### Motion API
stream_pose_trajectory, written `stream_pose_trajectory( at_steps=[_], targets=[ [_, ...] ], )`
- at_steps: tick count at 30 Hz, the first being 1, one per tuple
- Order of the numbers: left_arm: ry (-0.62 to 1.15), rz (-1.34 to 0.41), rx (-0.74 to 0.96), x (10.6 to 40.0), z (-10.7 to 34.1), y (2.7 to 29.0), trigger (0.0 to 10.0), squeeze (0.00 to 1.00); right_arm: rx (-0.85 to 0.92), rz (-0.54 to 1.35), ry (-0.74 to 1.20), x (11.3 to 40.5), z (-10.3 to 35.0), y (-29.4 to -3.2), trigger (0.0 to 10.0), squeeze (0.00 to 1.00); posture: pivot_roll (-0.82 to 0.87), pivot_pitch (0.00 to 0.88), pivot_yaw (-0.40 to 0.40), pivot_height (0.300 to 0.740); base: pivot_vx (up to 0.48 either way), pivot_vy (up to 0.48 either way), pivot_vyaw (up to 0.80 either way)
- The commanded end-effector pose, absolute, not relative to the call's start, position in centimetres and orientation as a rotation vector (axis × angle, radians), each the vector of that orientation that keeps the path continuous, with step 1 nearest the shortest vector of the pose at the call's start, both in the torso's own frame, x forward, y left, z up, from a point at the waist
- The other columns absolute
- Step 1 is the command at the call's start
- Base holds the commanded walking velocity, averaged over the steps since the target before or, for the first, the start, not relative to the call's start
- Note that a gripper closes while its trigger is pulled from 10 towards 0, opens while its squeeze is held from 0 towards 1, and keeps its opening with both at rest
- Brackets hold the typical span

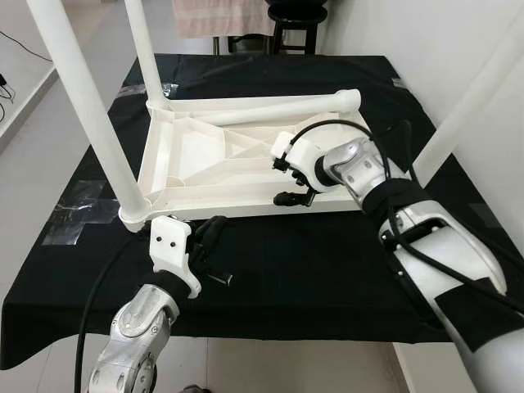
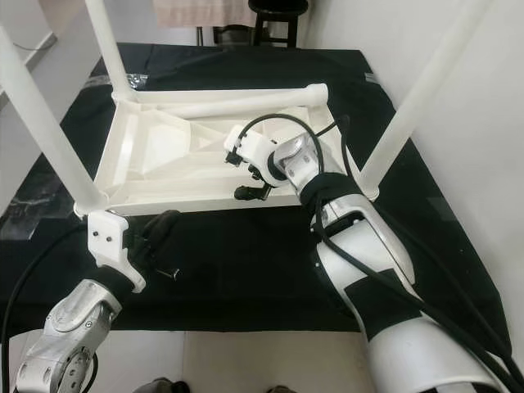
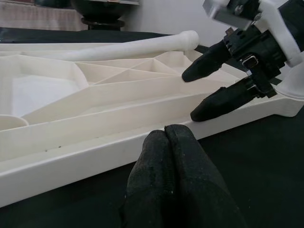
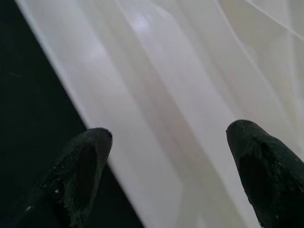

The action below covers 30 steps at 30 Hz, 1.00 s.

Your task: Building children table

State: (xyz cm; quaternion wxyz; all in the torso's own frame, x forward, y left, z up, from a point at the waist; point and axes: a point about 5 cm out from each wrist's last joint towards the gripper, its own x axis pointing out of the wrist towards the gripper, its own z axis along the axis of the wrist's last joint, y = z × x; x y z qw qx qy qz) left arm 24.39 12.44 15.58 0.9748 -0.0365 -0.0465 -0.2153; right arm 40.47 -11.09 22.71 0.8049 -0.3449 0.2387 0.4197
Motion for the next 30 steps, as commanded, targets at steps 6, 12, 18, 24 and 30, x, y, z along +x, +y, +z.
stream_pose_trajectory(
  at_steps=[6, 12, 18, 24, 30],
  targets=[
    [-0.071, -0.449, -0.08, 24.3, 15.3, 12.2, 10.0, 0.0, -0.578, 1.098, 0.378, 40.0, 25.3, -10.0, 10.0, 0.0, 0.01, 0.171, -0.063, 0.74, 0.0, 0.0, 0.0],
    [-0.072, -0.448, -0.085, 24.5, 15.4, 12.2, 10.0, 0.0, -0.657, 1.241, 0.414, 39.2, 24.2, -9.7, 10.0, 0.0, 0.01, 0.171, -0.064, 0.74, 0.0, 0.0, 0.0],
    [-0.073, -0.445, -0.086, 24.6, 15.4, 12.2, 10.0, 0.0, -0.752, 1.201, 0.536, 39.1, 21.8, -10.0, 10.0, 0.0, 0.01, 0.171, -0.065, 0.74, 0.0, 0.0, 0.0],
    [-0.074, -0.442, -0.083, 24.6, 15.5, 12.3, 10.0, 0.0, -0.783, 1.142, 0.628, 39.1, 20.5, -10.1, 8.2, 0.0, 0.01, 0.169, -0.064, 0.74, 0.0, 0.0, 0.0],
    [-0.074, -0.44, -0.081, 24.7, 15.5, 12.3, 10.0, 0.0, -0.786, 1.142, 0.683, 38.9, 19.8, -10.1, 0.0, 0.0, 0.01, 0.166, -0.064, 0.74, 0.0, 0.0, 0.0]
  ],
)
